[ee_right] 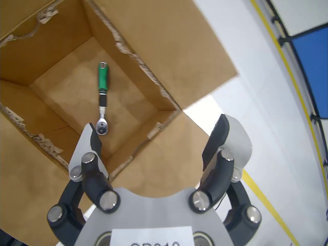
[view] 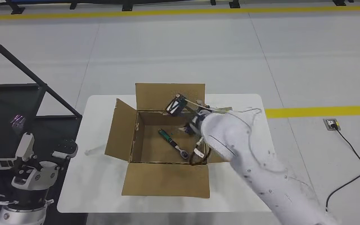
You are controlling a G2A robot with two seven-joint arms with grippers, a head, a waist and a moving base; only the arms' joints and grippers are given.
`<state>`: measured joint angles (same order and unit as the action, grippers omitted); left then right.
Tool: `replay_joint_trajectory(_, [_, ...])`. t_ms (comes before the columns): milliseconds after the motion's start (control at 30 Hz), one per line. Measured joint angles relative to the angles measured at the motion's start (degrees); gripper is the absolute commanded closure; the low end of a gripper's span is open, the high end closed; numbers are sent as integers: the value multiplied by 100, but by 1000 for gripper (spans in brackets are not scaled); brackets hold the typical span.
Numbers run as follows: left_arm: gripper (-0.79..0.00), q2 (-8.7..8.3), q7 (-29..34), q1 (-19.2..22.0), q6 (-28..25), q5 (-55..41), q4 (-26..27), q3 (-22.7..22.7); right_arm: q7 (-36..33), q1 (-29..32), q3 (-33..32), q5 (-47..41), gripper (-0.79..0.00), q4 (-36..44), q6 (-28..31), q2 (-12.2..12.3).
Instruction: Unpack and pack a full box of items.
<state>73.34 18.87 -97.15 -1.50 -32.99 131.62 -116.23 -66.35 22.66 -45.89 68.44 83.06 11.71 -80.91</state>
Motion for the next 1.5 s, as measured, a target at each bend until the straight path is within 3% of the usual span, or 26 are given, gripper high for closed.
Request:
replay_joint_trajectory(267, [-785,0,3,3,3,5,-1,4,963,-956,1266,-1412,-785,-3263,428,-865])
replay_joint_trajectory(367, [-785,-2,-43,41,18,25,-40,16,1191,-1077,1537,-1693,-723,-4101,606,-1160])
replay_joint_trajectory(467, [-785,-9,-94,114,65,51,-92,32,1338,-1131,1767,-1789,-711,-4693,567,-1442])
replay_joint_trajectory(567, [-785,-15,-118,185,101,59,-125,45,1502,-1159,1941,-1803,-686,-5133,349,-1710])
replay_joint_trajectory(633, [-785,-19,-130,217,112,52,-144,38,1639,-1186,2011,-1803,-616,-5361,239,-1853])
replay_joint_trajectory(733, [-785,-23,-134,245,125,26,-176,3,1822,-1240,2100,-1778,-394,-5694,57,-2073])
replay_joint_trajectory(800, [-785,-25,-130,243,119,6,-197,-27,1856,-1273,2161,-1731,-366,-5886,-112,-2216])
replay_joint_trajectory(1000, [-785,-28,-103,208,95,-84,-249,-128,1758,-1404,2163,-1872,-320,-6433,-97,-2530])
replay_joint_trajectory(1167, [-785,-33,-75,213,88,-104,-260,-156,1717,-1477,2112,-1988,-326,-6797,-138,-2706])
replay_joint_trajectory(1500, [-785,-44,43,186,60,-106,-226,-164,1958,-1511,1984,-2123,-351,-7293,-90,-2840])
